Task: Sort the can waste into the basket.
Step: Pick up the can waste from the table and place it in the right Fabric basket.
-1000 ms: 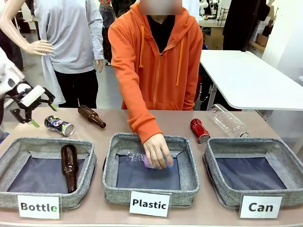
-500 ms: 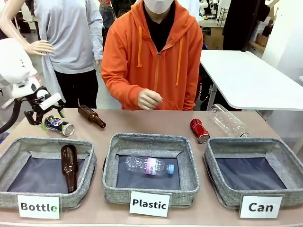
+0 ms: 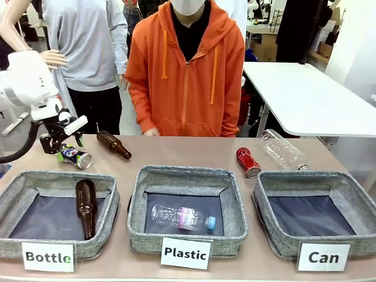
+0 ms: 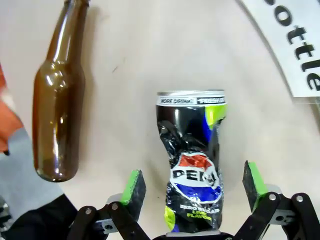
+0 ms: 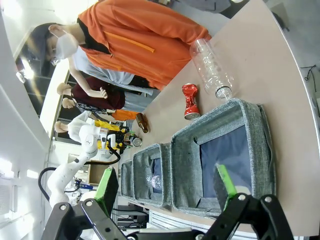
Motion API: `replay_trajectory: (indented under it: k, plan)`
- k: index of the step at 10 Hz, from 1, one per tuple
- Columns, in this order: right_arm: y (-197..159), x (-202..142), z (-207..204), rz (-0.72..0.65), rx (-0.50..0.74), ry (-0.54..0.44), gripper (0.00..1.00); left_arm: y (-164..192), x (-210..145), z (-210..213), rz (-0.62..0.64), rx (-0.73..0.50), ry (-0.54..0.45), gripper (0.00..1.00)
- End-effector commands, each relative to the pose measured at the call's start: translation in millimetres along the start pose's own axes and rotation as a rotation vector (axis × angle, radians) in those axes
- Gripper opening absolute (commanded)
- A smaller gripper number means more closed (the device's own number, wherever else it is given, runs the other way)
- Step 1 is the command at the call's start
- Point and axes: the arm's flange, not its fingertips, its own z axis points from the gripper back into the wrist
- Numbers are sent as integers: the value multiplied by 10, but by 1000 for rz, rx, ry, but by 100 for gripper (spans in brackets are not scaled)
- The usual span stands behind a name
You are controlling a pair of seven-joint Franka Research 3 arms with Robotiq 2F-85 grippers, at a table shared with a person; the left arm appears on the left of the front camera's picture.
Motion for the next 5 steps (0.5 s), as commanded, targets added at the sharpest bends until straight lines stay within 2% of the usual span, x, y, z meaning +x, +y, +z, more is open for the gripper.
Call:
replay_trajectory:
  k: [1,2,3,4,5]
  plan:
    - [-4,21,-8,25,25,-19,100,165,-2,-7,55,-51,31,100]
    - [-4,21,-8,25,25,-19,100,178,20,-21,69,-50,47,100]
    - [-4,21,-8,25,25,-19,100,173,24,-20,58,-60,54,47]
    - [-4,21,-8,25,25,-19,100,175,28,-10,57,-71,55,40]
    - [-4,21,-8,25,25,-19,100,166,33,-21,62,-72,65,0]
